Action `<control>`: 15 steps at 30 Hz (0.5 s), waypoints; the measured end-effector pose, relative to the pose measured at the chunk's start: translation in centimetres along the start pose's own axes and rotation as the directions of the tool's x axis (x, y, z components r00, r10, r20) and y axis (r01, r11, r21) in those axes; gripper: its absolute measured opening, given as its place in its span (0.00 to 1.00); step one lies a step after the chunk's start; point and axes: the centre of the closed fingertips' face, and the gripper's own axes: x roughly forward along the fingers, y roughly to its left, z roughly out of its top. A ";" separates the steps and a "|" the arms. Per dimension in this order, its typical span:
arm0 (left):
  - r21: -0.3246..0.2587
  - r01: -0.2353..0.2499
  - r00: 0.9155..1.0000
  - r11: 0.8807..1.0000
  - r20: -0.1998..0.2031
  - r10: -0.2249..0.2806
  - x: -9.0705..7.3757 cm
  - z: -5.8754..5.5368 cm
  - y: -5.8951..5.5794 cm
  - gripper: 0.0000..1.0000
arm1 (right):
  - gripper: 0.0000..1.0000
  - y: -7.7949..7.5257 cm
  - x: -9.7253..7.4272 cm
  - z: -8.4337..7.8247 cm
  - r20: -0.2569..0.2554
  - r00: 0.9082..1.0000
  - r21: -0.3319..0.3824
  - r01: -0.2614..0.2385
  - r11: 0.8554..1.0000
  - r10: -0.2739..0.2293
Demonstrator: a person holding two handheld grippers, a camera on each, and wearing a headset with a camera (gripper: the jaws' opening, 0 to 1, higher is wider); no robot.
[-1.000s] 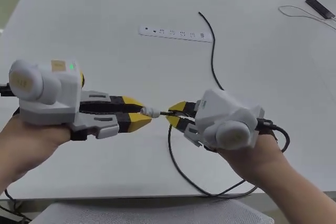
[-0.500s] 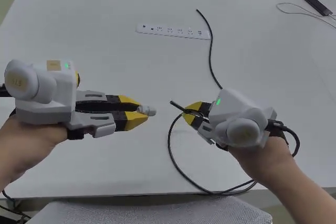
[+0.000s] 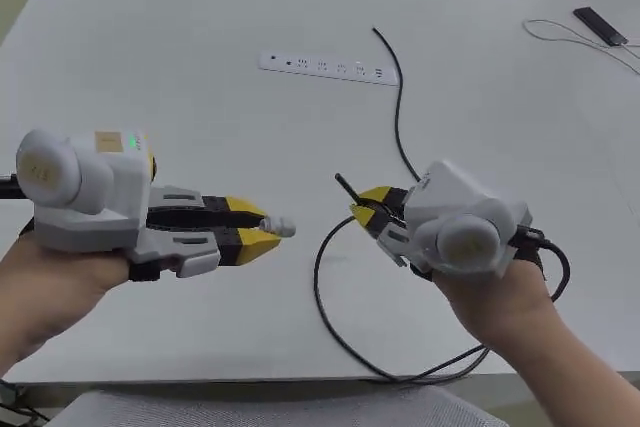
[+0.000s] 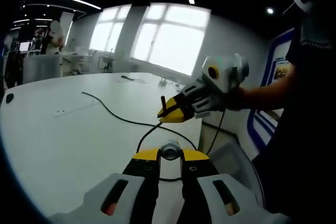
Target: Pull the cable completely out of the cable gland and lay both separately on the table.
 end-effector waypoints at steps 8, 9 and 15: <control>-0.021 -0.023 1.000 0.999 -0.001 0.023 -0.5 -1.6 0.8 0.15 | 0.00 -2.5 1.9 1.3 0.033 0.999 0.047 0.026 0.999 -0.027; -0.036 -0.022 1.000 0.999 0.008 0.022 -0.5 -1.6 0.9 0.15 | 0.00 -2.8 2.2 1.6 0.039 0.999 0.051 0.023 0.998 -0.025; -0.039 -0.066 0.998 0.997 0.015 0.067 -0.9 -2.5 2.2 0.15 | 0.00 -3.8 4.4 2.7 0.044 0.999 0.061 0.017 0.998 -0.020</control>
